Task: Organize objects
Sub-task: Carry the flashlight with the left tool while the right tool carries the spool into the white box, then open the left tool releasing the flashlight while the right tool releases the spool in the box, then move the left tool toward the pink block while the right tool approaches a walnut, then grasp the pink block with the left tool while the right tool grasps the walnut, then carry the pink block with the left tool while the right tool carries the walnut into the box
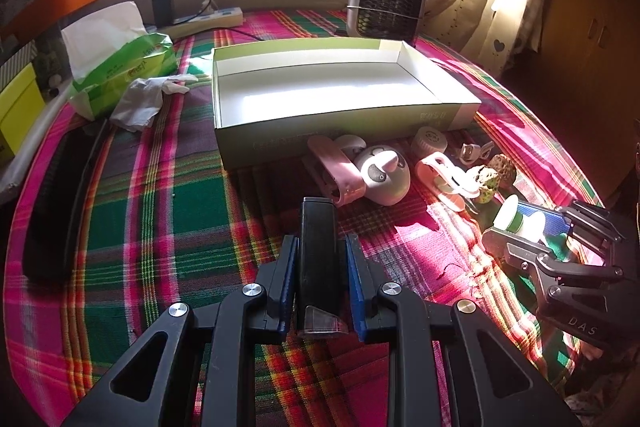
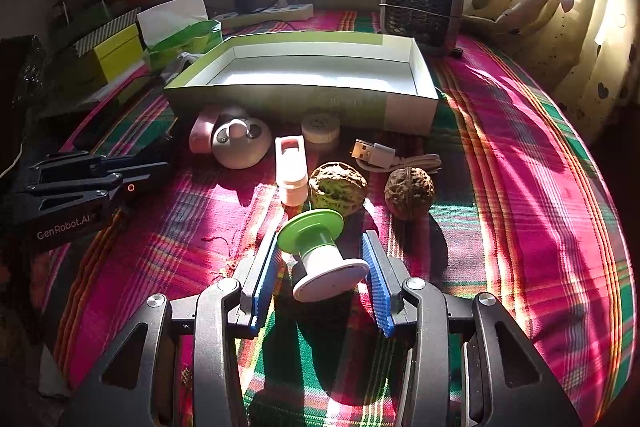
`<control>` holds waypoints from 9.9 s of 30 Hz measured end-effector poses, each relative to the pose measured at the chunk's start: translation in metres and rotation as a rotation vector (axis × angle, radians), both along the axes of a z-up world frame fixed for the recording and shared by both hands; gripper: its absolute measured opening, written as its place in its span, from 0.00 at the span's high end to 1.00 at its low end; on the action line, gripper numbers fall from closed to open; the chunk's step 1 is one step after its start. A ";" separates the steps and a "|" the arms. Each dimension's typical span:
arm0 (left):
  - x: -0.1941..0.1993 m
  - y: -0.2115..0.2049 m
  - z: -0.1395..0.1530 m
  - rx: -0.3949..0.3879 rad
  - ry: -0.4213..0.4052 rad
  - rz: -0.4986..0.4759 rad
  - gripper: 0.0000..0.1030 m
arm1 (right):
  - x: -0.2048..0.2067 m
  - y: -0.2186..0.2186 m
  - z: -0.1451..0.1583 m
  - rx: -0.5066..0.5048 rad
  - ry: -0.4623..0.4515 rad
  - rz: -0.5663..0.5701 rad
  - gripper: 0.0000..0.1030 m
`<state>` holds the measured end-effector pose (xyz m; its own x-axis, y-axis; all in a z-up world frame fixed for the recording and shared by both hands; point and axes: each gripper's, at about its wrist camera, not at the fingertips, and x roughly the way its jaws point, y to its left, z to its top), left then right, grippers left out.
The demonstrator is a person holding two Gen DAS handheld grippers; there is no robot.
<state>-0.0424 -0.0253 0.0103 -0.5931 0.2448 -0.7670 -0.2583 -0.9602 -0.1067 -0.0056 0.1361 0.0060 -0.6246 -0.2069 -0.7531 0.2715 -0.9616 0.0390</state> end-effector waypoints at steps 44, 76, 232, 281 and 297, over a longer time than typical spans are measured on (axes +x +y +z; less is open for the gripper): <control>-0.080 0.004 0.041 0.056 0.040 0.027 0.80 | -0.097 -0.008 0.051 -0.071 0.047 0.061 0.59; -0.175 0.003 0.008 0.018 -0.031 0.082 0.80 | -0.220 -0.018 0.012 -0.002 -0.069 0.014 0.59; -0.046 -0.015 0.000 0.032 -0.061 0.194 0.73 | -0.053 0.048 -0.006 0.019 -0.026 -0.023 0.70; -0.034 -0.014 0.018 0.033 -0.007 0.175 0.85 | -0.048 0.047 0.009 0.009 0.013 -0.019 0.70; -0.055 -0.005 0.041 0.057 0.022 0.126 0.85 | -0.068 0.032 0.039 -0.007 0.075 0.026 0.70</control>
